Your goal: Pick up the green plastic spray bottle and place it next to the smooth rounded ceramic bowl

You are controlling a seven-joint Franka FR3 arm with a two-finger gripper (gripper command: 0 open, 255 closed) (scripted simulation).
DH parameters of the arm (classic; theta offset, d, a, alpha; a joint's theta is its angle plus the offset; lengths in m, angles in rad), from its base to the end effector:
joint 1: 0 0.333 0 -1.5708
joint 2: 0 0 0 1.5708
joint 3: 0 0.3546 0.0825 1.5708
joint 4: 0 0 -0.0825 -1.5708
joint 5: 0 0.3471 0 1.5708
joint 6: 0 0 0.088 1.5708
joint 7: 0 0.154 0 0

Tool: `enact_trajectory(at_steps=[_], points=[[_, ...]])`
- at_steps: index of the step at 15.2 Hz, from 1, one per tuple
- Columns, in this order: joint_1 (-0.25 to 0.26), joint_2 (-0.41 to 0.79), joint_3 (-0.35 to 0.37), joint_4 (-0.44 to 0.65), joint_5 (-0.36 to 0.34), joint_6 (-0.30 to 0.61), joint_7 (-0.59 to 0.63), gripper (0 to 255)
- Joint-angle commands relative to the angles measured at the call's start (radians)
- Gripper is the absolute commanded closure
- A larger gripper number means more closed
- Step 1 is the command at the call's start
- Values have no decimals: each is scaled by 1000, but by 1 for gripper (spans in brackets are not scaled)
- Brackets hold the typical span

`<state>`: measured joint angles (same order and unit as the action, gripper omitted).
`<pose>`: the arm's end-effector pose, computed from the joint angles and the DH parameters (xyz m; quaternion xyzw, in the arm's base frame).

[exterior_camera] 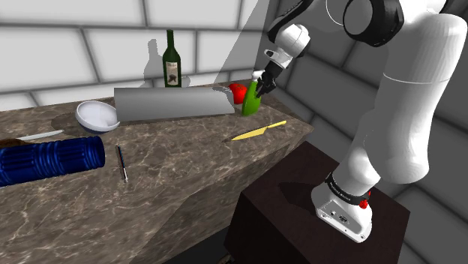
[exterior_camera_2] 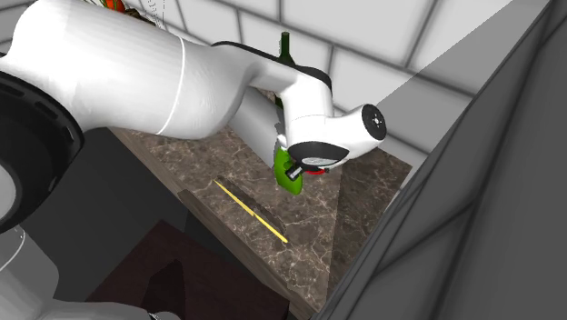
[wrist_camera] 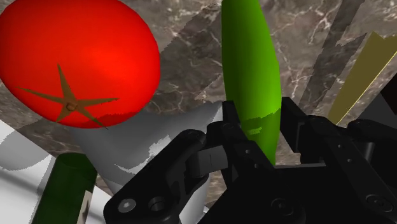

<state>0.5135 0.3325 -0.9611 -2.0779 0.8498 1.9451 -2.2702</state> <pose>0.5158 -0.1353 0.3350 -0.7483 -0.6110 -0.1970 0.1671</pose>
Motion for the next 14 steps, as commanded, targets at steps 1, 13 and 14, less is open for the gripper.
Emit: enact_trajectory(at_steps=[1,13,14], points=[[13,-25,-14,2,-25,-7,21,255],[70,-152,-69,49,-155,-68,149,255],[73,-162,-72,54,-166,-74,160,255]])
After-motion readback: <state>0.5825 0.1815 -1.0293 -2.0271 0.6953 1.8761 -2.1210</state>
